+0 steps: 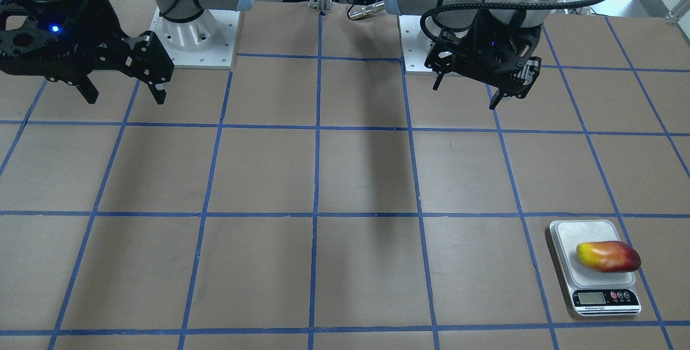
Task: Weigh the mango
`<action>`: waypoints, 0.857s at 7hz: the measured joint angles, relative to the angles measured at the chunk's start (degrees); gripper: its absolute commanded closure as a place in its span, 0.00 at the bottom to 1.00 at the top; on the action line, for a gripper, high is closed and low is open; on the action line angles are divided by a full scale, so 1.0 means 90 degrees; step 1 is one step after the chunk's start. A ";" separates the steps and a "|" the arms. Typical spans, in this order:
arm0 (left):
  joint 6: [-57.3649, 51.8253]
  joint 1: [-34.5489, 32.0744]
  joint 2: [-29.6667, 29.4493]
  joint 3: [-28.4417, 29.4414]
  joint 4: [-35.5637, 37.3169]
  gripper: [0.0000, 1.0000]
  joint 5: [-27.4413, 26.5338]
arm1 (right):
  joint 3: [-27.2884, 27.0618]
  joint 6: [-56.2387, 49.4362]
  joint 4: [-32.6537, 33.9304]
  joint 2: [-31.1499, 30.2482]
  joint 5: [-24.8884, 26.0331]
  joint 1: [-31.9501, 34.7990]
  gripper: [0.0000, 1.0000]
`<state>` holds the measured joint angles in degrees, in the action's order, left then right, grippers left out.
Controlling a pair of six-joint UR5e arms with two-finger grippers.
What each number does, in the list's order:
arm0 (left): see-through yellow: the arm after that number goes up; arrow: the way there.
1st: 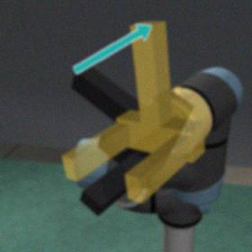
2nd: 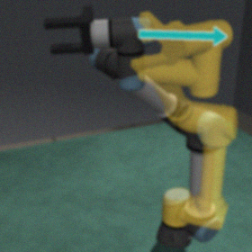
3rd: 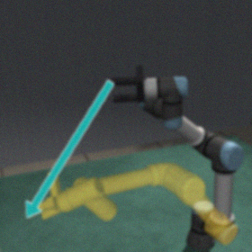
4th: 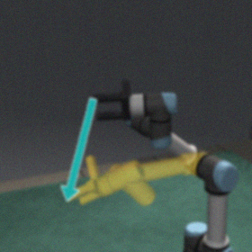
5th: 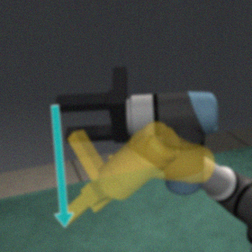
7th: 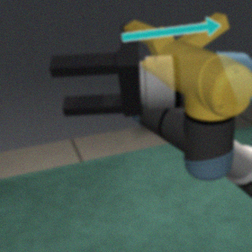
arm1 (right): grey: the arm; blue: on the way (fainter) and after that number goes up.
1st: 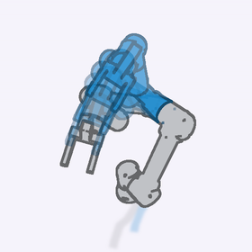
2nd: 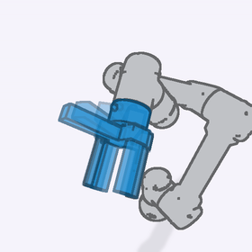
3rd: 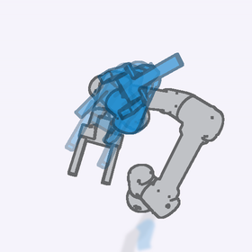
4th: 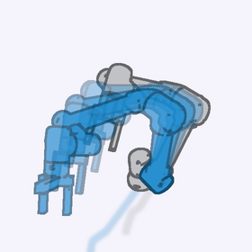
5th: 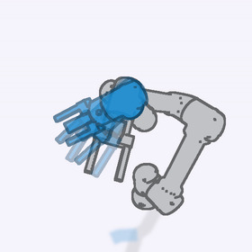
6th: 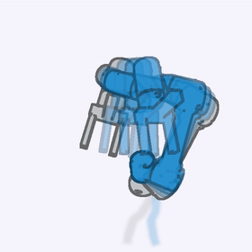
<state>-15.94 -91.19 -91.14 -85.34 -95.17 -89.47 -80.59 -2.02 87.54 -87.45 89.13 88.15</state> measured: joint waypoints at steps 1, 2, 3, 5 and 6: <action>0.0718 -0.0045 -0.0046 0.0149 0.0009 0.00 0.0000 | 0.0000 0.0000 0.0000 0.0000 0.0001 0.0000 0.00; 0.1130 -0.0064 -0.0098 0.0292 0.0014 0.00 0.0000 | 0.0000 0.0000 0.0000 0.0000 0.0003 0.0000 0.00; 0.1286 -0.0069 -0.0132 0.0370 0.0016 0.00 0.0011 | 0.0000 0.0000 0.0000 0.0001 0.0001 0.0000 0.00; 0.1296 -0.0042 -0.0173 0.0426 0.0022 0.00 0.0152 | 0.0000 0.0000 0.0000 0.0006 0.0001 0.0000 0.00; 0.1271 -0.0024 -0.0173 0.0434 0.0020 0.00 0.0165 | 0.0000 0.0000 0.0000 0.0006 0.0006 0.0000 0.00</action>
